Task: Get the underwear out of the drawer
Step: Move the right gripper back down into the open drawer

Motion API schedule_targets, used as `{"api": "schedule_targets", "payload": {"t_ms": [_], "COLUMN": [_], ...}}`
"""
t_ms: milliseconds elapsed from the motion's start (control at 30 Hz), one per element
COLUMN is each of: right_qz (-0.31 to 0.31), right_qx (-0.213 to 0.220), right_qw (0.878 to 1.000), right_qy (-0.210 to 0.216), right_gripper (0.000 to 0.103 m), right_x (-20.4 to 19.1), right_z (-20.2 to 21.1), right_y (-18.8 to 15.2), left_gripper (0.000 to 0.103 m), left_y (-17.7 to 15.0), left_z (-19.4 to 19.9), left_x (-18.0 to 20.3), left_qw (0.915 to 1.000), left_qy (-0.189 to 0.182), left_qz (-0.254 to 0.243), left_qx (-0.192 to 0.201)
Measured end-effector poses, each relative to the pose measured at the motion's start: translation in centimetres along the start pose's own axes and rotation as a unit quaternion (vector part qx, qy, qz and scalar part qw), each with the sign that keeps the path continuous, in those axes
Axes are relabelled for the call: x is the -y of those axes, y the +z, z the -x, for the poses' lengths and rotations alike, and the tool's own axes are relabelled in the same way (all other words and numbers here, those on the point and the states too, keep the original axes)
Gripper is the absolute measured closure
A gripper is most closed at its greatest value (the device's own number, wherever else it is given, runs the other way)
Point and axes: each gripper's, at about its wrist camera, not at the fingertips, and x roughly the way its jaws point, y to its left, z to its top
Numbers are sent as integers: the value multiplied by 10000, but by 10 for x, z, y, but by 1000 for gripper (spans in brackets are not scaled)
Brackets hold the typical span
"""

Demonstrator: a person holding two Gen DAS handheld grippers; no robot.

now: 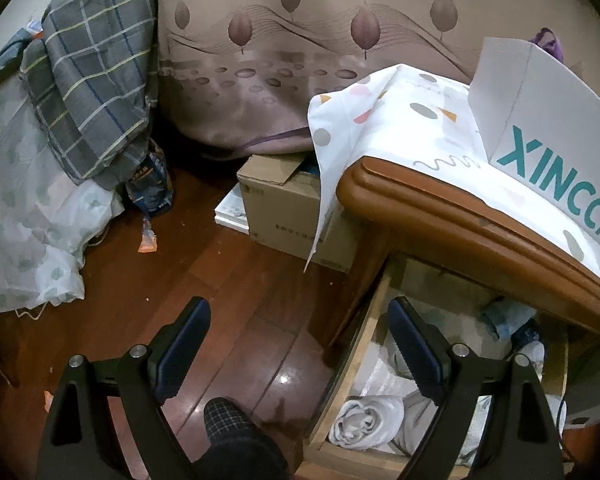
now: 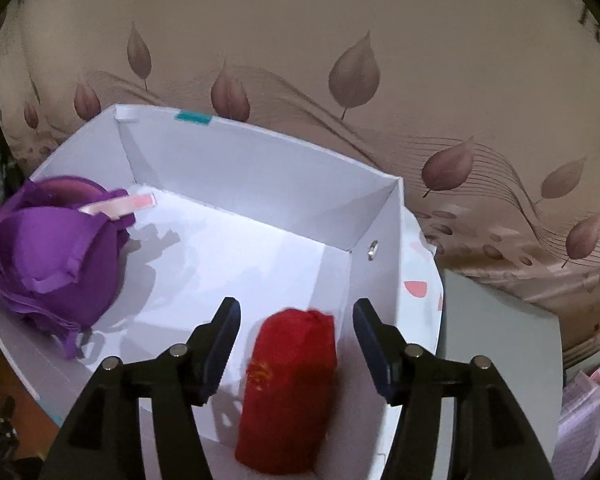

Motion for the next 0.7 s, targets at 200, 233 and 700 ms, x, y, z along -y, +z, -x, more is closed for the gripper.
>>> {"api": "schedule_targets", "payload": {"t_ms": [200, 233, 700], "right_qz": [274, 326, 662], "right_qx": [202, 228, -108], "right_qw": [9988, 9984, 9902], "right_qy": [342, 401, 1227], "right_gripper": [43, 43, 43], "right_x": [6, 7, -2], "right_z": [56, 69, 128], "right_y": [-21, -28, -154], "left_gripper": [15, 15, 15], "left_y": [-2, -3, -7], "left_z": [-1, -2, -5], "left_x": [7, 8, 15], "left_qw": [9999, 9999, 9996], "left_qy": [4, -14, -53], "left_qz": [-120, -136, -262], "left_qx": [-17, -29, -106]}}
